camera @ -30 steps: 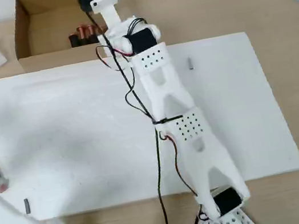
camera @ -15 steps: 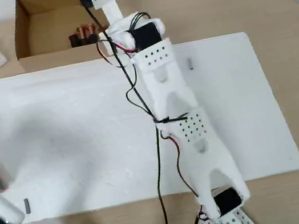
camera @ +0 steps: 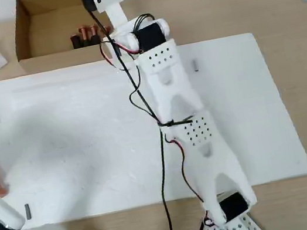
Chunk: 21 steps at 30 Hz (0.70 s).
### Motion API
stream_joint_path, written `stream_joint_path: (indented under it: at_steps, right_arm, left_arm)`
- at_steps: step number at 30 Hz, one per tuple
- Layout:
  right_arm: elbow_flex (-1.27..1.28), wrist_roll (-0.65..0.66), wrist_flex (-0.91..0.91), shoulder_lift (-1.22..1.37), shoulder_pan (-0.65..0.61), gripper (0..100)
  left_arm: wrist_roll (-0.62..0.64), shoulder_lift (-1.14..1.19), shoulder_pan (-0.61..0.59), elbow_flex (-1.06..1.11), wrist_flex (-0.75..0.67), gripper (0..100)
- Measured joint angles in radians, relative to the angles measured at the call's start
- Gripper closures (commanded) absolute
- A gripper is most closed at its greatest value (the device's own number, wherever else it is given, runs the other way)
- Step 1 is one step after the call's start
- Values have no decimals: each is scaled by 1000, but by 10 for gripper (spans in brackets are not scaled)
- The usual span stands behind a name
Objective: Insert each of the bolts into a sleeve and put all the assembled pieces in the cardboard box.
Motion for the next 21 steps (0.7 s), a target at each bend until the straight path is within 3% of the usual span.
stream_joint_path:
  at_steps: [21]
  right_arm:
    - [0,0,0,0,0,737]
  left_arm:
    - [38,0,78,83,-169,865]
